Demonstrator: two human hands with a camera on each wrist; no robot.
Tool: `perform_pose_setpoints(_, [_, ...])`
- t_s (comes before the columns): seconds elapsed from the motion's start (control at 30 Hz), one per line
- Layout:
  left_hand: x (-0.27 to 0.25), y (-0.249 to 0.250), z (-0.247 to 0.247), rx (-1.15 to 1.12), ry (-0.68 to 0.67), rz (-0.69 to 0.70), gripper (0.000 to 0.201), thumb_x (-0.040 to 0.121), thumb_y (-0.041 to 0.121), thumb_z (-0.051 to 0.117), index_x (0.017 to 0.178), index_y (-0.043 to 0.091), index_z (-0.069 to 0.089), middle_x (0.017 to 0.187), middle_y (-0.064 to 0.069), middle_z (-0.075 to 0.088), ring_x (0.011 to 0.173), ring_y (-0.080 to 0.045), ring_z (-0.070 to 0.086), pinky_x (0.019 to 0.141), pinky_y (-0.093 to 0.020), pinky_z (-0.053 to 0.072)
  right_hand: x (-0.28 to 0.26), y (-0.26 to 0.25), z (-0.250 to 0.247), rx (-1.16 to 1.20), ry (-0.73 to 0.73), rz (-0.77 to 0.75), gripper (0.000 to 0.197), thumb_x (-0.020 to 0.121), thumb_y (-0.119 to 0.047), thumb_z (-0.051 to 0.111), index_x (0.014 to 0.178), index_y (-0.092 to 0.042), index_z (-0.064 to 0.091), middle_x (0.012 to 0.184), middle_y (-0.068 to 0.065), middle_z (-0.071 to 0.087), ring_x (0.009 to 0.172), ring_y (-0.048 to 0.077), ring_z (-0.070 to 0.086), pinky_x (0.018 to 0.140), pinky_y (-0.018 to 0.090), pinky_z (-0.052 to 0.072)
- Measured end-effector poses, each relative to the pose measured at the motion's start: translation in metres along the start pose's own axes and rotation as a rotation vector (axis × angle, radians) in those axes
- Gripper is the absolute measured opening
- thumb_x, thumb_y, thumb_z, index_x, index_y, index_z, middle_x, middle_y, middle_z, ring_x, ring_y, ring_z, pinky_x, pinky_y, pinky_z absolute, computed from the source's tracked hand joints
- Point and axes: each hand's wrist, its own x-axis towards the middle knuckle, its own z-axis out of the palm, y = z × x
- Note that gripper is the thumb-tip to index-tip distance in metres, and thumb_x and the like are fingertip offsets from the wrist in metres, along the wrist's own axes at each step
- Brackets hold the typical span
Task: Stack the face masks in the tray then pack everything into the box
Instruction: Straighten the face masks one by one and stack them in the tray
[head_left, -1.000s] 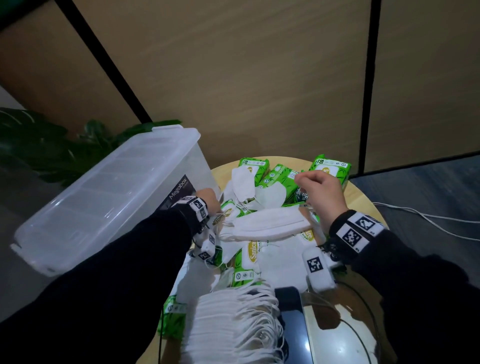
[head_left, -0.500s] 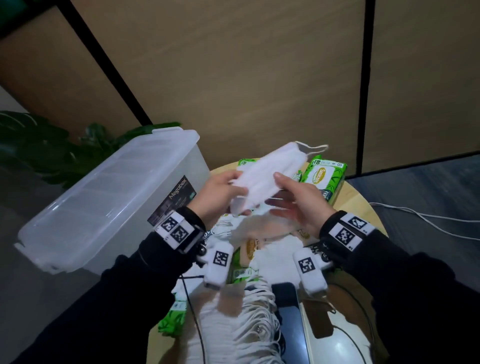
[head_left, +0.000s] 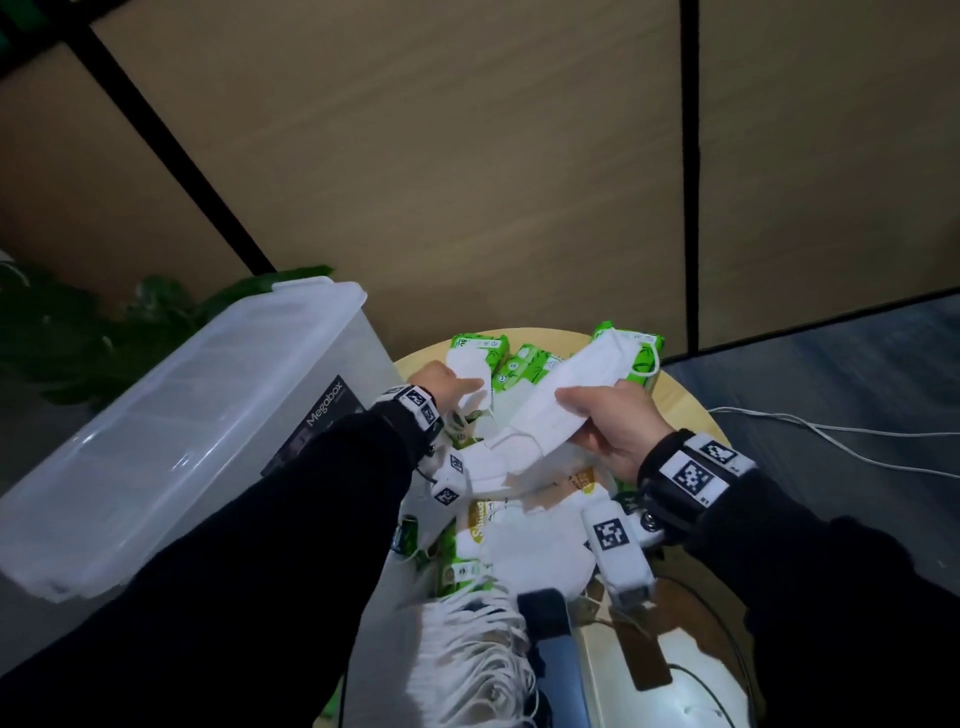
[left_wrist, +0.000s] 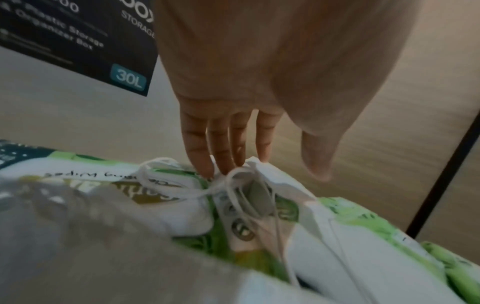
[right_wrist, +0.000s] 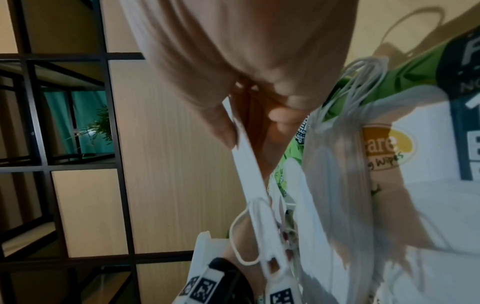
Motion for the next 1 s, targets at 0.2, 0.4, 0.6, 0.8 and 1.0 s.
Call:
perform_pose_setpoints(0.2, [0.004, 0.004, 0.015, 0.484, -0.040, 0.099, 0.059, 0.074, 0.069, 0.070, 0.097, 0.016, 0.058, 0.104, -0.007, 0.068, 0.099, -0.030, 0.065, 0.069, -0.031, 0.047, 0.005, -0.001, -0.001, 0.037, 0.017, 0.005, 0.036, 0.092, -0.004, 0.070, 0.123, 0.008, 0.057, 0.101, 0.024, 0.073, 0.079, 0.033, 0.075, 0.057, 0.035, 0.060])
perform_pose_setpoints(0.4, [-0.012, -0.010, 0.004, 0.516, 0.017, 0.116, 0.024, 0.090, 0.023, 0.063, 0.110, 0.013, 0.068, 0.112, -0.011, 0.070, 0.101, -0.033, 0.067, 0.081, -0.033, 0.054, 0.004, 0.004, 0.003, -0.070, 0.037, -0.039, 0.031, 0.089, -0.009, 0.070, 0.115, 0.006, 0.062, 0.089, 0.017, 0.070, 0.076, 0.032, 0.072, 0.062, 0.036, 0.057])
perform_pose_setpoints(0.6, [-0.016, -0.045, -0.002, 0.094, 0.137, -0.036, 0.022, 0.087, 0.014, 0.066, 0.107, 0.022, 0.069, 0.113, -0.006, 0.071, 0.105, -0.027, 0.066, 0.082, -0.027, 0.050, -0.002, 0.004, 0.004, -0.090, 0.049, -0.075, 0.036, 0.086, -0.013, 0.070, 0.116, 0.006, 0.062, 0.092, 0.019, 0.068, 0.079, 0.034, 0.071, 0.065, 0.041, 0.055])
perform_pose_setpoints(0.8, [-0.007, -0.019, -0.003, 0.232, 0.171, 0.221, 0.045, 0.095, 0.042, 0.066, 0.130, 0.014, 0.063, 0.128, -0.011, 0.066, 0.116, -0.028, 0.062, 0.094, -0.034, 0.047, -0.005, 0.001, 0.003, -0.061, 0.045, -0.081, 0.021, 0.077, -0.019, 0.068, 0.096, -0.011, 0.061, 0.085, 0.015, 0.061, 0.076, 0.029, 0.065, 0.068, 0.039, 0.049])
perform_pose_setpoints(1.0, [-0.001, 0.006, 0.010, 0.523, -0.011, 0.176, 0.047, 0.087, 0.050, 0.070, 0.114, 0.012, 0.067, 0.111, -0.011, 0.070, 0.100, -0.031, 0.064, 0.078, -0.032, 0.052, 0.001, 0.001, 0.001, -0.050, 0.059, -0.074, 0.032, 0.069, -0.027, 0.067, 0.097, -0.012, 0.060, 0.083, 0.013, 0.057, 0.074, 0.028, 0.062, 0.067, 0.038, 0.046])
